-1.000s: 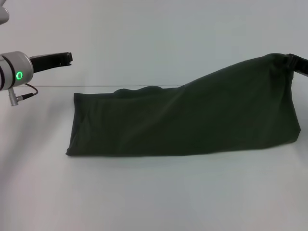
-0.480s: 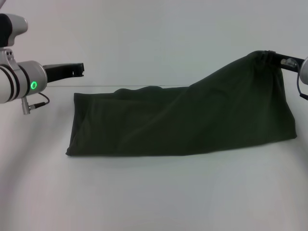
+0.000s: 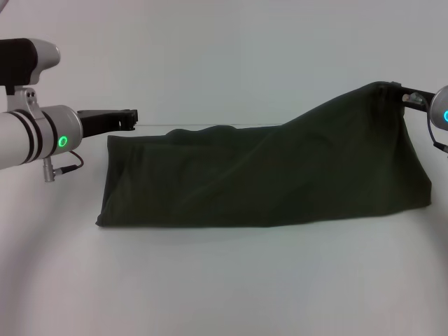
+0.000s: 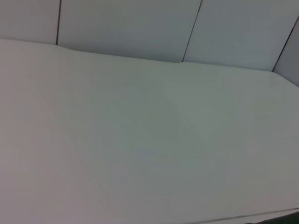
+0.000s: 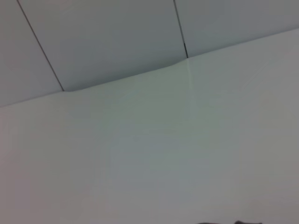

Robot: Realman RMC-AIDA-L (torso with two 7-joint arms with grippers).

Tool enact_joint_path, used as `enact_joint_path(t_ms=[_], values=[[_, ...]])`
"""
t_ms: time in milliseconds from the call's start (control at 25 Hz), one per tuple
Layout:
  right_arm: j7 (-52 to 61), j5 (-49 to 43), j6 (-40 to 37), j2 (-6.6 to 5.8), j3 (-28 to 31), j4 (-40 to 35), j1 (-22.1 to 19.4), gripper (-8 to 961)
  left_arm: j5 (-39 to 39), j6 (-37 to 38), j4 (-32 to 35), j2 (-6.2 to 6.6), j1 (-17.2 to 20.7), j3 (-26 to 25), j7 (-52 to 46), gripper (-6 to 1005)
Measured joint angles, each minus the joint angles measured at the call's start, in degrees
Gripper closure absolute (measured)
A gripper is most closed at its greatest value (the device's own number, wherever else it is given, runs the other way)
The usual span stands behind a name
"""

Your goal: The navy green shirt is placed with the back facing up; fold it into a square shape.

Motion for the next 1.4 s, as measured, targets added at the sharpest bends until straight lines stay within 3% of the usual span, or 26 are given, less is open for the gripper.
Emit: enact_joint_path(t_ms=[280,440,520,640,760,800,920,1000,1120,1400], values=[[0.1,-0.4,0.5,-0.35,-0.1,0.2,-1.0,681,-0.2,0.0,1.0,-1.33,0.6,1.2,-0.1,882],[-0.2,-0.4,-2.1,-0.62,-0.2,-2.3,-2.5,591,-0.3,-0.8,1.0,-1.65,1.0,1.8,0.9,796],[-0.4,-0.5,-4.4,0.34,-0.9,-5.6,-4.1,546,-0.2,-1.6,1.0,-1.75,1.0,3.0,1.4,754],[-0.4,-0.5,-5.7,2.74,-2.9,-11.8,-7.0,478,0.2,-3.8,0.6,-1.66,0.6,5.9,1.2,689],[-0.2,-0.5,-7.4,4.88,-5.2,-17.5,-10.4,234,0.4,-6.2,-1.4,-0.91,-0.3,9.3,0.9,592],[-0.1,-0.4,-8.1,5.32,-5.9,-18.9,-11.5,202,0.7,-7.1,-2.2,-0.53,-0.7,10.2,0.6,553],[0.2,-0.4,-9.3,5.68,-6.8,-19.9,-13.0,106,3.1,-9.5,-4.2,0.28,-1.7,10.8,-1.4,439],[0.6,-0.5,-9.7,5.62,-6.9,-19.7,-13.5,42,7.0,-10.2,-6.8,1.58,-3.0,10.8,-5.0,441],[0.8,-0.5,-10.1,5.59,-7.1,-19.6,-14.2,13,11.6,-10.2,-10.3,3.26,-4.8,10.6,-9.3,444],[0.8,-0.5,-11.0,5.75,-8.0,-19.9,-14.5,-6,12.9,-11.4,-11.7,3.95,-5.8,10.5,-11.5,444]])
